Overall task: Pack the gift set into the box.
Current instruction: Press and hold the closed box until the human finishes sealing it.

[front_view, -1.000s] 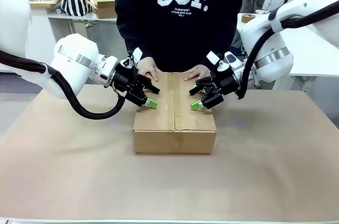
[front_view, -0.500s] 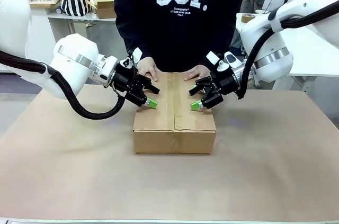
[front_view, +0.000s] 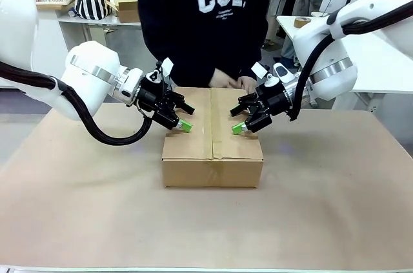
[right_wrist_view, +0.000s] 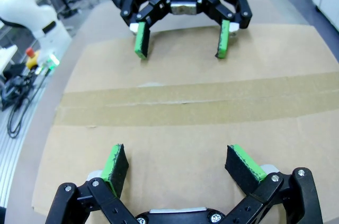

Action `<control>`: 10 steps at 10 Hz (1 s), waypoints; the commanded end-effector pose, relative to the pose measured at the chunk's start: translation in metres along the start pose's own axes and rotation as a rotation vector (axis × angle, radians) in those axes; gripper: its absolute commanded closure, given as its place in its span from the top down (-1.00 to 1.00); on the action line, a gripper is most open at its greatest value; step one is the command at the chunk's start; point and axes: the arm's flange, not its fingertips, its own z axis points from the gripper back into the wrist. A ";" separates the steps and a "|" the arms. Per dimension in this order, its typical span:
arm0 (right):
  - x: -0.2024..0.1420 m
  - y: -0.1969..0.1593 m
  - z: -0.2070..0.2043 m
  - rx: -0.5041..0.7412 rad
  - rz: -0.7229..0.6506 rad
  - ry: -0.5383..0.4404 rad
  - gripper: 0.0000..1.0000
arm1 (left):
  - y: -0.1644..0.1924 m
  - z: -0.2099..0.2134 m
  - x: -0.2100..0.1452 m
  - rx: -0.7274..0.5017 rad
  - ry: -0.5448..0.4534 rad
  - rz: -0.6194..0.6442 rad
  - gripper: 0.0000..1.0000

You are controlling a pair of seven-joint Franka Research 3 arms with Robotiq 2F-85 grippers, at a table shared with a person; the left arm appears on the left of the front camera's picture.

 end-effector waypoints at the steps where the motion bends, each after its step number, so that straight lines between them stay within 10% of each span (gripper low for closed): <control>1: -0.004 0.000 0.000 -0.006 -0.005 0.006 1.00 | -0.001 -0.002 -0.004 0.000 0.002 -0.011 1.00; 10: -0.004 0.000 0.000 -0.006 -0.005 0.006 1.00 | -0.001 -0.002 -0.004 0.000 0.002 -0.011 1.00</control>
